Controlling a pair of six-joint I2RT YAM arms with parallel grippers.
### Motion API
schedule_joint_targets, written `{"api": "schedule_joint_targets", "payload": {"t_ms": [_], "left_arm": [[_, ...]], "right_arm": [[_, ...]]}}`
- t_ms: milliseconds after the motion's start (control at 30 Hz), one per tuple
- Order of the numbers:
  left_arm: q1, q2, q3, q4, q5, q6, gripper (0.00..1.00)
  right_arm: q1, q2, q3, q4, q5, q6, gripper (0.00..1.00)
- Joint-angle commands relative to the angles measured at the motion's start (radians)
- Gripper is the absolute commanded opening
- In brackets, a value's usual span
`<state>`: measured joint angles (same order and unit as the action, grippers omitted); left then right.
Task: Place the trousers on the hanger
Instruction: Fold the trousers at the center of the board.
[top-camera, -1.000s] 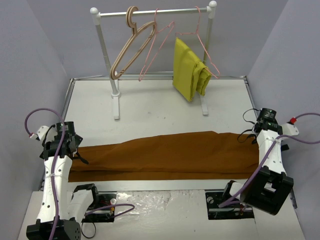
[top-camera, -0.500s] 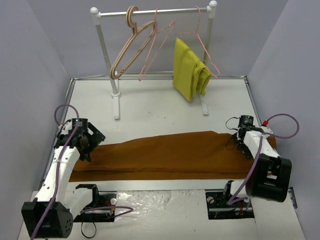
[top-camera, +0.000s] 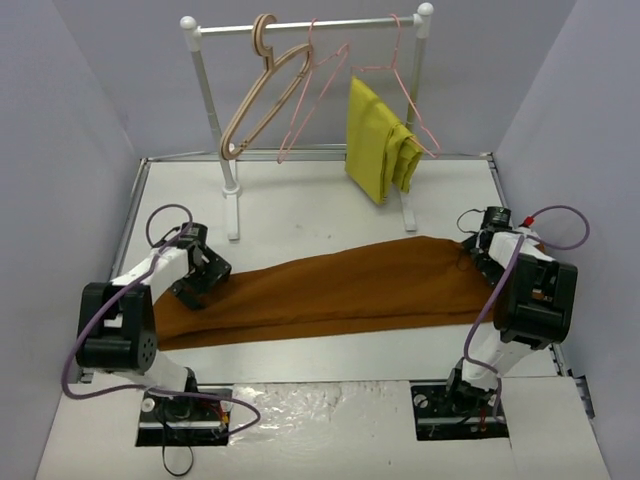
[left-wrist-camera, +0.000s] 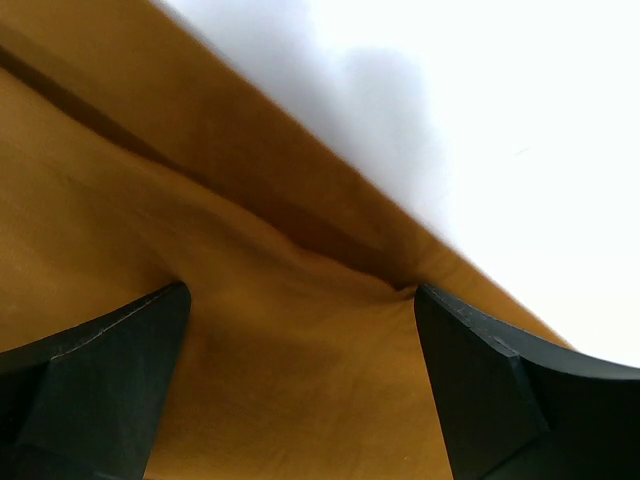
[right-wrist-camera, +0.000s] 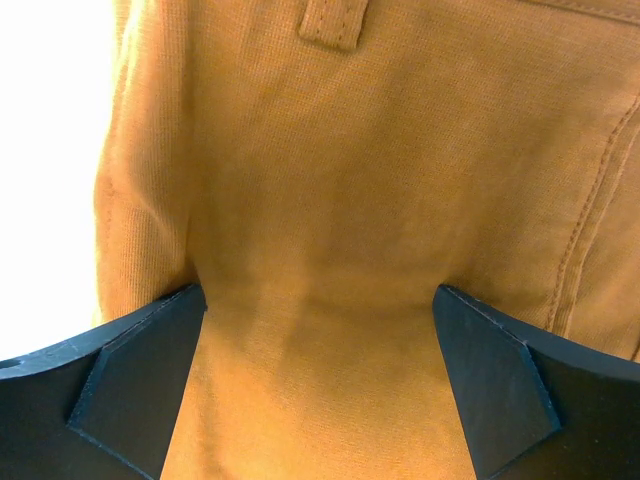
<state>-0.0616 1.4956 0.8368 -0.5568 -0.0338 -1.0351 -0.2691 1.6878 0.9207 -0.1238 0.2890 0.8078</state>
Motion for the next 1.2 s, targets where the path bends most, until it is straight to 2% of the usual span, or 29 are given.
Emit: {"api": "schedule_joint_targets", "payload": {"t_ms": [0,133,233,400,467,600,667,733,867,1033,1067,1167], "left_arm": [[0.013,0.121,0.12,0.184,-0.043,-0.005,0.95],[0.016,0.17,0.237,0.195,-0.054,0.058,0.95],[0.022,0.108,0.265,0.181,-0.067,0.125,0.95],[0.026,-0.118,0.228,0.04,-0.168,0.139,0.94],[0.039,-0.208,0.193,-0.076,-0.233,0.096,0.95],[0.205,-0.331,0.128,-0.244,-0.209,0.041,0.95],[0.252,-0.395,0.072,-0.285,-0.14,0.035,0.95],[0.279,-0.419,0.042,-0.316,-0.136,0.037,0.95],[0.316,-0.431,-0.03,-0.286,-0.138,0.027,0.97],[0.339,-0.399,-0.054,-0.212,-0.133,0.004,1.0],[0.341,-0.391,-0.056,-0.206,-0.14,-0.005,0.94],[0.342,-0.354,-0.058,-0.193,-0.163,-0.023,0.88]], "right_arm": [[-0.031,0.104,0.024,0.113,-0.134,0.054,0.95],[-0.038,0.092,0.087,0.113,-0.133,0.016,0.95],[-0.032,0.001,0.107,0.072,-0.111,-0.036,0.96],[-0.002,-0.181,0.152,-0.075,-0.093,-0.119,1.0],[0.028,-0.265,0.144,-0.122,-0.12,-0.117,1.0],[0.088,-0.365,0.089,-0.157,-0.2,-0.156,1.0],[0.114,-0.408,0.041,-0.166,-0.273,-0.188,1.0],[0.159,-0.438,-0.012,-0.169,-0.33,-0.202,1.0],[0.225,-0.493,-0.072,-0.169,-0.41,-0.229,1.0],[0.263,-0.516,-0.112,-0.172,-0.41,-0.246,1.0],[0.263,-0.519,-0.118,-0.172,-0.415,-0.246,1.0],[0.263,-0.519,-0.121,-0.172,-0.422,-0.249,1.0]]}}
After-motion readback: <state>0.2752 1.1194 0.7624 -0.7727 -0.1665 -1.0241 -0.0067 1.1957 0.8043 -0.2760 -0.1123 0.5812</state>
